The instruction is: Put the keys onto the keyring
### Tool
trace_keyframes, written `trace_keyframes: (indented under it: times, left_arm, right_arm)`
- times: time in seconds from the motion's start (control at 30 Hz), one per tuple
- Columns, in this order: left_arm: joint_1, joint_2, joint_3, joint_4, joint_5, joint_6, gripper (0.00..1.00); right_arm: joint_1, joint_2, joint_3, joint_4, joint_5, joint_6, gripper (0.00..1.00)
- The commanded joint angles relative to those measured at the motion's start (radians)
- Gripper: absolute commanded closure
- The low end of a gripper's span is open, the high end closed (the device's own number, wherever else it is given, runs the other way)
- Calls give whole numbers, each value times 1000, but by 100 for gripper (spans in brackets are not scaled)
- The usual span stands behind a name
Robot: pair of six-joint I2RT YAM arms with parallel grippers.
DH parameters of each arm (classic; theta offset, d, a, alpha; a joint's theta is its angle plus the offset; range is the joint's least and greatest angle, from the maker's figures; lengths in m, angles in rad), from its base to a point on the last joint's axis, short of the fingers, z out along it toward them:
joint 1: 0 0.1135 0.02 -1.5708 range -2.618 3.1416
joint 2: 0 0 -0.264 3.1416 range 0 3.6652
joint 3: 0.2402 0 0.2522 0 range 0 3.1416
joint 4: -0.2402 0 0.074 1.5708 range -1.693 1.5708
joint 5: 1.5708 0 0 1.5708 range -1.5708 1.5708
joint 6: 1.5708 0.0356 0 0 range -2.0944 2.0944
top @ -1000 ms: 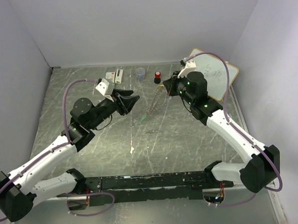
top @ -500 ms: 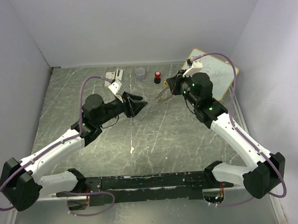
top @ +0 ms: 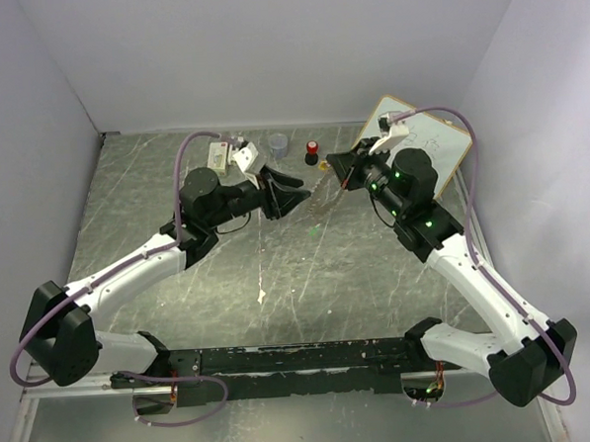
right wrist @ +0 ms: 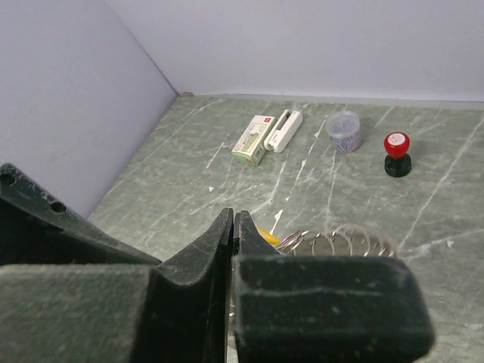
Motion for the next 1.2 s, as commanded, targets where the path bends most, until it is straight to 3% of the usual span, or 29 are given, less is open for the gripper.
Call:
trace_keyframes:
  times: [0.0,0.43,0.67,1.17]
  left_arm:
    - [-2,25,72,52,56,23,50]
    - [-3,130,110,134,181,-45,53]
    - [0,131,58,218,145,-54,44]
    - [1,186,74,300,142,-114,44]
  right_arm:
    - [-1,-37,-12,74,-56,13,100]
    - [-1,-63,-20,104,-112,19,100]
    - [26,-77,-29,124,-147,26,100]
    - [42,-106,-68,132,-178,19,100]
